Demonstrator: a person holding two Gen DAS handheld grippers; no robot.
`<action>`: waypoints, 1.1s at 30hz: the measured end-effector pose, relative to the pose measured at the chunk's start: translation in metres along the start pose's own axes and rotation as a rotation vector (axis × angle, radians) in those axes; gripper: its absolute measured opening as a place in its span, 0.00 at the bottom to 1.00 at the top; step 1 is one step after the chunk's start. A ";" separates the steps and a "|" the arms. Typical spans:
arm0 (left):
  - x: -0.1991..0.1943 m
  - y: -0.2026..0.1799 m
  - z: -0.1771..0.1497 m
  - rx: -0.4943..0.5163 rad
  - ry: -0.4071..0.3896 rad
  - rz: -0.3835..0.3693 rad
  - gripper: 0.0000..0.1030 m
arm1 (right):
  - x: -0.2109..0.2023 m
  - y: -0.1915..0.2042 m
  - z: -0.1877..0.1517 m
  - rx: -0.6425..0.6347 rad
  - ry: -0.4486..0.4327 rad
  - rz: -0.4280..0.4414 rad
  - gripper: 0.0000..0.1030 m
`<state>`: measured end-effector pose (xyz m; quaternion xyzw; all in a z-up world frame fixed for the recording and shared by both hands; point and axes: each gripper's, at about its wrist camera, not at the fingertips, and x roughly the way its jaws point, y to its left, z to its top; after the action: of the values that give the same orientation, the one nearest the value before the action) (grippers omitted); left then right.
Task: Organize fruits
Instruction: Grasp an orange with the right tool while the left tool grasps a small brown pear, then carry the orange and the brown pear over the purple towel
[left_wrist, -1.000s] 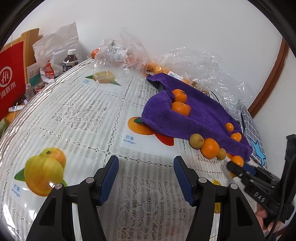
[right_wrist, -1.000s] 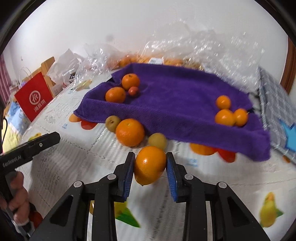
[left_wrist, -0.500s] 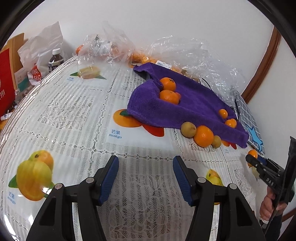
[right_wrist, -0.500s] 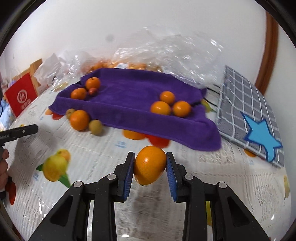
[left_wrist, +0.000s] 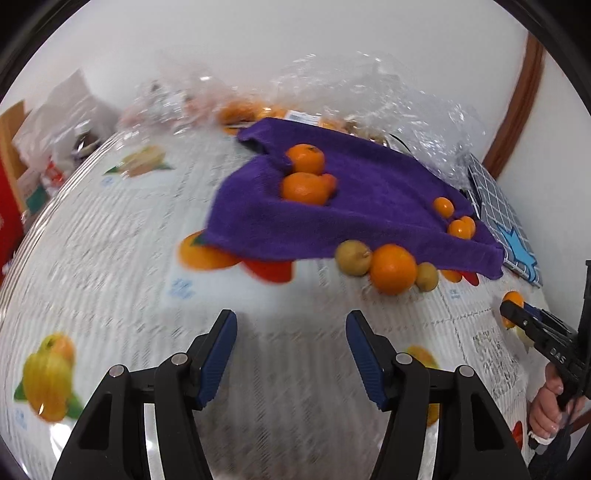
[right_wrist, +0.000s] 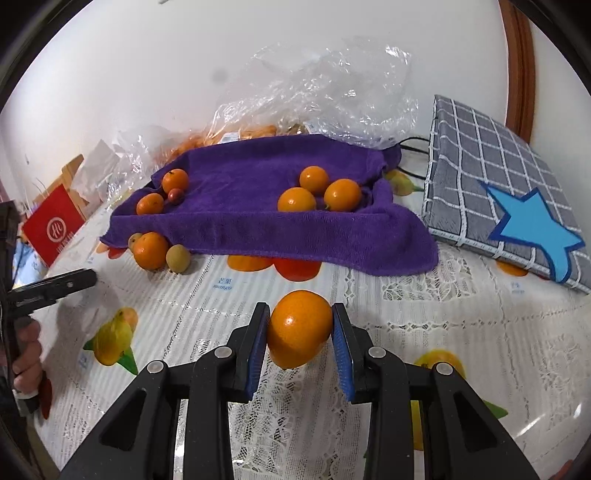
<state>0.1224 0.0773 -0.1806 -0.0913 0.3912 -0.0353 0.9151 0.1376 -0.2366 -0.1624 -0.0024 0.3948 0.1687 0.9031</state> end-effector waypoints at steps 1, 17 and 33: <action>0.003 -0.005 0.004 0.012 -0.003 0.003 0.55 | 0.000 -0.001 0.000 0.006 -0.002 0.015 0.33; 0.036 -0.046 0.025 0.103 0.012 0.058 0.34 | 0.003 -0.006 0.001 0.030 0.013 0.053 0.33; 0.029 -0.021 0.022 -0.090 -0.059 -0.116 0.26 | 0.004 -0.005 0.001 0.035 0.017 0.065 0.33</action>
<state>0.1587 0.0555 -0.1825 -0.1557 0.3593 -0.0679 0.9176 0.1427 -0.2401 -0.1653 0.0247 0.4050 0.1913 0.8937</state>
